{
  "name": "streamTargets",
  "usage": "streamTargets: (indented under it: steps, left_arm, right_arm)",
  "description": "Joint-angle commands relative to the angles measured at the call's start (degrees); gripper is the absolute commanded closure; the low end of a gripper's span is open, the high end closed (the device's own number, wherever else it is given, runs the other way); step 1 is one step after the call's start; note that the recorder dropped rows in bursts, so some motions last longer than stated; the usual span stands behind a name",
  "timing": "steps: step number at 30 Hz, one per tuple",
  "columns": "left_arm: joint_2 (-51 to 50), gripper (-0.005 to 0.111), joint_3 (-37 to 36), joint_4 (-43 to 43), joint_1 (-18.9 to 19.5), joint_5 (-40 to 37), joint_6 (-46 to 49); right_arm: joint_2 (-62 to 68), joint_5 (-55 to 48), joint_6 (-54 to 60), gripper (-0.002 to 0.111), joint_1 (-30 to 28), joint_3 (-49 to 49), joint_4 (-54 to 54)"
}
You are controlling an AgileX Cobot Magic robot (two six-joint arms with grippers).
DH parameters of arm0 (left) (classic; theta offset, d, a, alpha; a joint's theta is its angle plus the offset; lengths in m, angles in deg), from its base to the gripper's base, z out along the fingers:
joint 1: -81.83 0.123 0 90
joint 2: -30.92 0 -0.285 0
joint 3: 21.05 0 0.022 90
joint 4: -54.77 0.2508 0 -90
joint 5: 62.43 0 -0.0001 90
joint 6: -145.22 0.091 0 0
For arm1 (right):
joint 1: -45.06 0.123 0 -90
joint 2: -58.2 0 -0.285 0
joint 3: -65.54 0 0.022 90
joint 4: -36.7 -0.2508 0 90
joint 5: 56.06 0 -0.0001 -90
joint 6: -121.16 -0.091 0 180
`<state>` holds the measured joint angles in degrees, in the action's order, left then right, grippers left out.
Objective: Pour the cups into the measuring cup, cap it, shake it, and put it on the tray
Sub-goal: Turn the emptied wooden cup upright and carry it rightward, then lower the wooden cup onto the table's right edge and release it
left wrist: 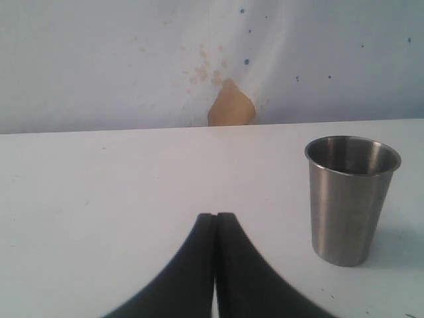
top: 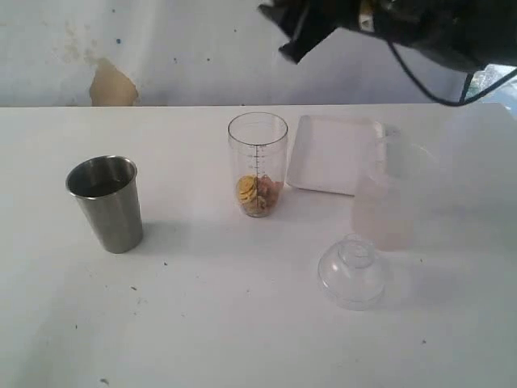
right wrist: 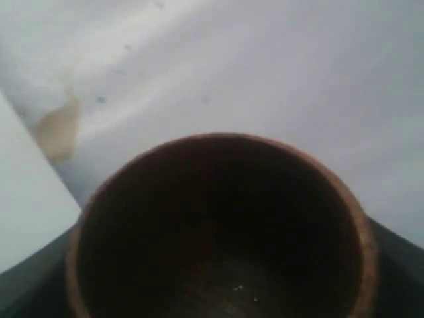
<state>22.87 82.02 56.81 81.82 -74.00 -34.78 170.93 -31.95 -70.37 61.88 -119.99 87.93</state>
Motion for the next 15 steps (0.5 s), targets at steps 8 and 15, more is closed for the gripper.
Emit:
streamTargets:
  steps: [8, 15]
  left_arm:
    - [0.26, 0.107, -0.29, -0.26, -0.23, 0.49, 0.00]
    - [0.26, 0.107, -0.29, -0.26, -0.23, 0.49, 0.00]
  right_arm:
    - [-1.87, -6.22, -15.62, 0.108, -17.70, 3.89, -6.95]
    - [2.55, 3.69, -23.04, 0.108, -26.94, 11.89, -5.87]
